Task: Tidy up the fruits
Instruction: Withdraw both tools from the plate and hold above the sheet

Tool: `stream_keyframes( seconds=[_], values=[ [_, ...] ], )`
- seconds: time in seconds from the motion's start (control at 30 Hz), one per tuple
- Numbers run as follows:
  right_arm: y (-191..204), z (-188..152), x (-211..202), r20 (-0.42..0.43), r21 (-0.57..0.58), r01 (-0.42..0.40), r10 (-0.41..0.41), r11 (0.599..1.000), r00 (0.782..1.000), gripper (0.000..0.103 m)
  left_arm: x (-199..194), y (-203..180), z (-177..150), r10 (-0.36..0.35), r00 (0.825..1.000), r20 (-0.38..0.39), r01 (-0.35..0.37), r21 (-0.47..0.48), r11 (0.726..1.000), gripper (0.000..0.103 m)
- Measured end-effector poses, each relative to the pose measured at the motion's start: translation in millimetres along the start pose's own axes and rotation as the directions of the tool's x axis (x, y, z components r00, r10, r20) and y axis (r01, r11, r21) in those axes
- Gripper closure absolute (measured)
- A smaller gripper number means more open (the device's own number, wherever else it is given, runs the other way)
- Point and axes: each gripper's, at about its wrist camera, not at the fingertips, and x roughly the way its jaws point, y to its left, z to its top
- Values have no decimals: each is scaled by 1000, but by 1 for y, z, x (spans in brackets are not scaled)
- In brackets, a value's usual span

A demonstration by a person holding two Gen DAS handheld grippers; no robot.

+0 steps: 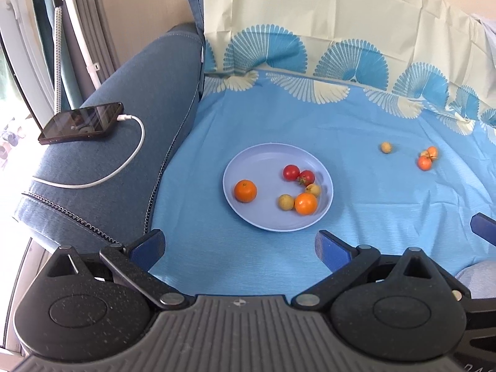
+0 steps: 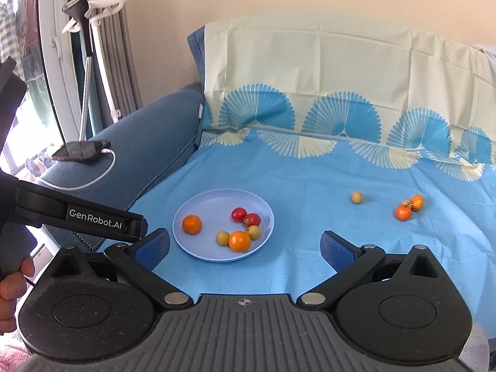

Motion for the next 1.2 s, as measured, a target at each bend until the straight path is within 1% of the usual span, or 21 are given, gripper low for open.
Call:
stream_keyframes(
  seconds=[0.2,0.43,0.83,1.2],
  values=[
    [-1,-3,-11,19,13,-2,2,1000,1000,1,-9,-4,-3,3,1000,18,-3,16,1000,0],
    [-1,-3,-17,36,15,2,-3,1000,999,1,-12,-3,-3,-7,1000,29,7,12,1000,0],
    [2,-2,-14,25,10,6,-7,1000,1000,1,-10,0,-5,-5,1000,28,5,13,1000,0],
    [4,-2,-5,5,8,7,-7,1000,1000,1,2,-2,-1,-5,1000,0,5,18,1000,0]
  ],
)
